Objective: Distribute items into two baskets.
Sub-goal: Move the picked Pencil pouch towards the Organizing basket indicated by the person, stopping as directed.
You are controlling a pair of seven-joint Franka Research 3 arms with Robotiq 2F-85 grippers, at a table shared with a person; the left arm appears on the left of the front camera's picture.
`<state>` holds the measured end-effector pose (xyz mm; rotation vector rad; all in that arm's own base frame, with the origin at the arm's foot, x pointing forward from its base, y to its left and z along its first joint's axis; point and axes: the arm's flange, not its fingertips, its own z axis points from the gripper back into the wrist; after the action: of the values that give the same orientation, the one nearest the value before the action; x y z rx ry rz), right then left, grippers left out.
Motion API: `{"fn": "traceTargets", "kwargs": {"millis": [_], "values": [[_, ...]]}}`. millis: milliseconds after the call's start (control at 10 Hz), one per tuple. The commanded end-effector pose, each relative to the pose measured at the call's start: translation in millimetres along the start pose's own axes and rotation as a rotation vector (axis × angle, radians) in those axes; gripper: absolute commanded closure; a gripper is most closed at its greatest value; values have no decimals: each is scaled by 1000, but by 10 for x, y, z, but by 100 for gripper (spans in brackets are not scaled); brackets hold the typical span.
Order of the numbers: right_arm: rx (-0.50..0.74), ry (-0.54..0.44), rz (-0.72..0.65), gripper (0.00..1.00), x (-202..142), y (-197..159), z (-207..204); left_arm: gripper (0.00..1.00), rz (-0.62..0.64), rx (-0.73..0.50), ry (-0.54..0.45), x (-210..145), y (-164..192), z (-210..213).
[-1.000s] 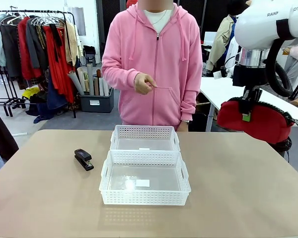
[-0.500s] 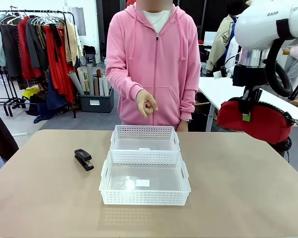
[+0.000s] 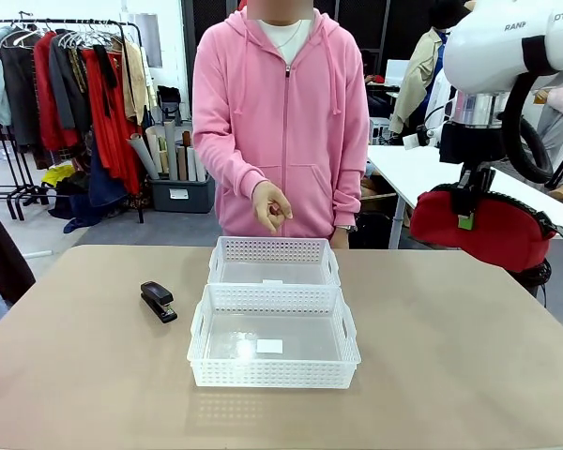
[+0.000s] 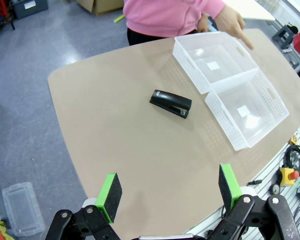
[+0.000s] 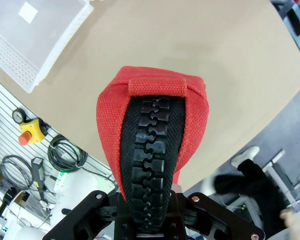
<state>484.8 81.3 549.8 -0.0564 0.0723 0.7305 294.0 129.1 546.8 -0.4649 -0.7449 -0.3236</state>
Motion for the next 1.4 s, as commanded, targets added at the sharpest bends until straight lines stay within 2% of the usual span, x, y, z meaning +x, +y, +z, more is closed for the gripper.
{"fn": "traceTargets", "kwargs": {"millis": [0, 400, 800, 1300], "values": [[-2, 0, 4, 100, -8, 5, 27, 0, -2, -1, -3, -1, 1, 0], [8, -17, 32, 100, -50, 47, -10, 0, -2, -1, -3, -1, 1, 0], [13, -49, 129, 100, -208, 365, -33, 0, -2, -1, -3, -1, 1, 0], [40, -92, 252, 100, -313, 714, -254, 0, -2, -1, -3, -1, 1, 0]]}}
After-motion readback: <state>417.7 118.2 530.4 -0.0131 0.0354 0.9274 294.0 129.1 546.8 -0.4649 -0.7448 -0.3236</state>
